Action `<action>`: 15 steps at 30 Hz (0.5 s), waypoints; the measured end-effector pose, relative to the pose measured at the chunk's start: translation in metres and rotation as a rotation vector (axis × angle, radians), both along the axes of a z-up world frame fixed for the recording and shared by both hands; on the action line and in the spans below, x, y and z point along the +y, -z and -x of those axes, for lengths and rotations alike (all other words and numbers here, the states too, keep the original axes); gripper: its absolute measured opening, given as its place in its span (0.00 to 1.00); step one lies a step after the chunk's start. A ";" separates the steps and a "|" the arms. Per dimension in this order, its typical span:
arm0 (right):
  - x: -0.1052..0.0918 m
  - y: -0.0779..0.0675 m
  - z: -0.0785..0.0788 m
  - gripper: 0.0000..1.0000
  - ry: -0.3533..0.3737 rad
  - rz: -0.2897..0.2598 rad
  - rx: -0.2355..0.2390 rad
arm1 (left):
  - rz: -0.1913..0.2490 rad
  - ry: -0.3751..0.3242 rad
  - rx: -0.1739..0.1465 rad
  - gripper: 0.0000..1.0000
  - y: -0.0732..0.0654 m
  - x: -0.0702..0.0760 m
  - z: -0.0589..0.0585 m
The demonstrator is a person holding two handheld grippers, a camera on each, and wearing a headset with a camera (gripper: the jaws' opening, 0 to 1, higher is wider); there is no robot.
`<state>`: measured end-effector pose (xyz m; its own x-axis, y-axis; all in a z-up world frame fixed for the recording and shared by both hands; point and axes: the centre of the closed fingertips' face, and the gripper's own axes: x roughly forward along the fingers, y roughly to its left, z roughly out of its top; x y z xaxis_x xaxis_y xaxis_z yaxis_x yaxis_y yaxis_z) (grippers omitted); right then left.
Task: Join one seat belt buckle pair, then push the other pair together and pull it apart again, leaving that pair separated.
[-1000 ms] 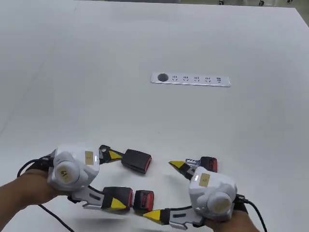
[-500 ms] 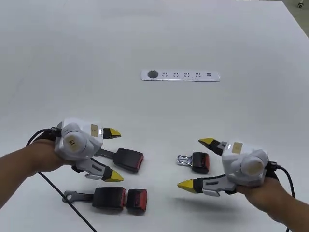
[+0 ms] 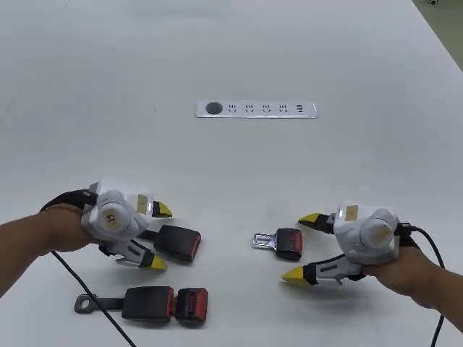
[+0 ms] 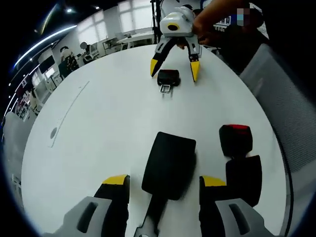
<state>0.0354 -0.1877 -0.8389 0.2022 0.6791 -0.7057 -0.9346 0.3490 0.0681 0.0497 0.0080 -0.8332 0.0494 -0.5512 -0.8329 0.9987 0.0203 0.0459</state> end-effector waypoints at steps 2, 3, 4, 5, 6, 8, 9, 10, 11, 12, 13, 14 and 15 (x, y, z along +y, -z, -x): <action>0.000 0.000 -0.001 0.64 -0.013 0.002 -0.004 | 0.014 -0.009 0.018 0.58 0.000 -0.003 -0.002; 0.001 0.000 -0.002 0.63 -0.021 0.002 -0.007 | 0.017 -0.006 0.021 0.58 0.000 -0.004 -0.002; 0.001 0.000 -0.004 0.62 -0.024 -0.004 -0.002 | 0.021 0.002 0.024 0.58 0.000 -0.007 -0.002; 0.001 -0.001 -0.004 0.60 -0.023 -0.005 0.004 | 0.022 0.007 0.029 0.58 0.000 -0.009 -0.001; 0.002 0.000 -0.004 0.58 -0.029 -0.003 0.006 | 0.024 0.015 0.035 0.56 0.001 -0.009 -0.001; 0.005 0.000 -0.003 0.54 -0.072 0.008 -0.015 | 0.022 0.037 0.064 0.51 0.002 -0.011 0.003; 0.006 0.000 -0.002 0.53 -0.075 0.011 -0.014 | 0.022 0.037 0.060 0.49 0.003 -0.012 0.002; 0.006 0.000 -0.003 0.51 -0.078 0.012 -0.014 | 0.020 0.048 0.064 0.48 0.004 -0.011 0.002; 0.006 0.000 -0.002 0.49 -0.083 0.011 -0.015 | 0.023 0.044 0.063 0.47 0.004 -0.011 0.001; 0.006 0.000 -0.003 0.46 -0.083 0.012 -0.016 | 0.026 0.036 0.063 0.46 0.004 -0.011 0.000; 0.005 0.000 -0.004 0.44 -0.082 0.017 -0.021 | 0.030 0.031 0.063 0.44 0.004 -0.011 0.000; 0.005 0.001 -0.005 0.42 -0.086 0.019 -0.025 | 0.032 0.025 0.064 0.40 0.005 -0.011 -0.001; 0.005 0.000 -0.005 0.40 -0.085 0.019 -0.026 | 0.030 0.029 0.059 0.40 0.005 -0.011 -0.001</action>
<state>0.0408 -0.1825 -0.8394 0.1631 0.6810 -0.7139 -0.9623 0.2695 0.0373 0.0504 -0.0027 -0.8380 -0.0156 -0.5768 -0.8167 0.9999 -0.0084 -0.0131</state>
